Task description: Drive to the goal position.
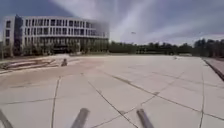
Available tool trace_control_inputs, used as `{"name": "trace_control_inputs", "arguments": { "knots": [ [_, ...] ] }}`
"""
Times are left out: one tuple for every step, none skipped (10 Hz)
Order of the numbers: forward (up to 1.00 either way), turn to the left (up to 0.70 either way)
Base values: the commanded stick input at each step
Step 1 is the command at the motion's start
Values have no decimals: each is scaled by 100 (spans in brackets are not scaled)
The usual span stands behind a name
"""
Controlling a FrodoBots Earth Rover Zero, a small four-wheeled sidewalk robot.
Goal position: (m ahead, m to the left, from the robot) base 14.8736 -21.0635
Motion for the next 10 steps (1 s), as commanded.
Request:
{"name": "trace_control_inputs", "arguments": {
  "knots": [
    [100,-30],
    [100,-30],
    [100,-30],
    [100,-30],
    [100,-30],
    [100,-30],
    [100,-30],
    [100,-30],
    [100,-30],
    [100,-30]
  ]
}}
